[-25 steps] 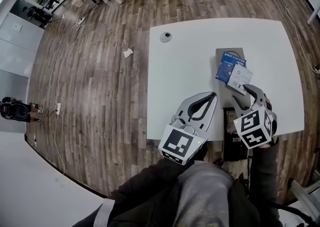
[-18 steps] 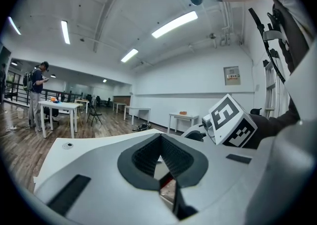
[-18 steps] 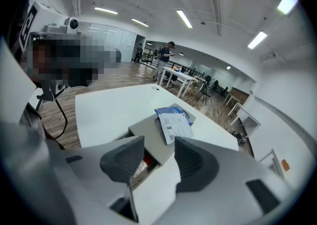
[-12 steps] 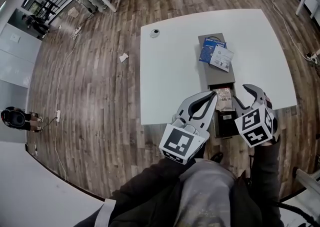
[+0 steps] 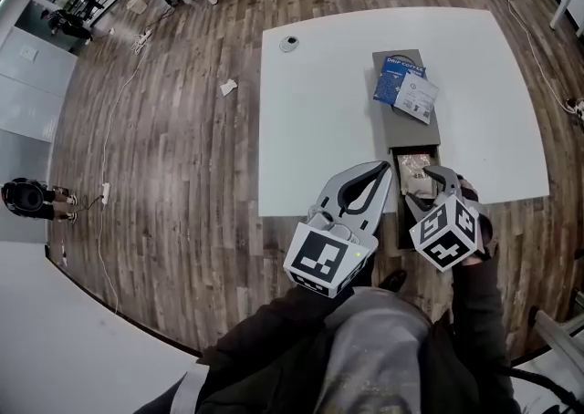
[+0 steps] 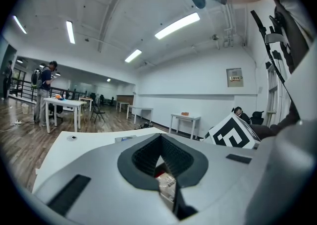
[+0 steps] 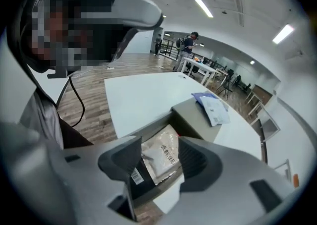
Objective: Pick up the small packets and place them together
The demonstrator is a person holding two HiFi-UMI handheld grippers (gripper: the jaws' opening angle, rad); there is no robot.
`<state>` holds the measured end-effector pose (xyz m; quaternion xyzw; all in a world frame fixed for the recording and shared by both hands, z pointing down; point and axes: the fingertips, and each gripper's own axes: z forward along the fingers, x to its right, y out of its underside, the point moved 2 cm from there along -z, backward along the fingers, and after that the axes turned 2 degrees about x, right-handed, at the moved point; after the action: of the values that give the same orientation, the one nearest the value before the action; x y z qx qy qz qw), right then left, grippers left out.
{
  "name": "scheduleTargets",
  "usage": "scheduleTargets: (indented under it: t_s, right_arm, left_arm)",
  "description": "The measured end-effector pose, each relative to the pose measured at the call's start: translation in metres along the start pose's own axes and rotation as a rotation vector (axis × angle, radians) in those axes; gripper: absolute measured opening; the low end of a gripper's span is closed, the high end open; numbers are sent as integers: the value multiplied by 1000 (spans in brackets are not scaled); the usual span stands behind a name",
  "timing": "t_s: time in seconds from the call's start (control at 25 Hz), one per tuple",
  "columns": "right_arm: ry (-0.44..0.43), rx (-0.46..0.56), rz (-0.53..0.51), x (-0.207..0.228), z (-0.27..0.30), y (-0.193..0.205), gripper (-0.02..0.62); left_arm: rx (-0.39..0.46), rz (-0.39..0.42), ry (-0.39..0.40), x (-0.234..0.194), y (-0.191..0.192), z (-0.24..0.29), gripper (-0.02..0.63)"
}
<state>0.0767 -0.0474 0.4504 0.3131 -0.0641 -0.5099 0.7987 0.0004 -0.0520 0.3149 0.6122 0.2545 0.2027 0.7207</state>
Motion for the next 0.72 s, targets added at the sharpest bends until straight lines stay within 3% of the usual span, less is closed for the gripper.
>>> scheduleTargets:
  t_s: [0.2, 0.44, 0.64, 0.72]
  right_arm:
    - [-109, -124, -25, -12, 37, 9, 297]
    - [-148, -257, -47, -12, 54, 22, 304]
    - [-131, -247, -78, -10, 54, 21, 236]
    - [-93, -219, -62, -5, 53, 19, 179]
  left_arm:
    - [-19, -8, -27, -31, 10, 8, 2]
    - [-48, -40, -28, -54, 24, 23, 2]
    - [-53, -51, -7, -56, 28, 30, 2]
    - [-53, -53, 1, -53, 28, 29, 2]
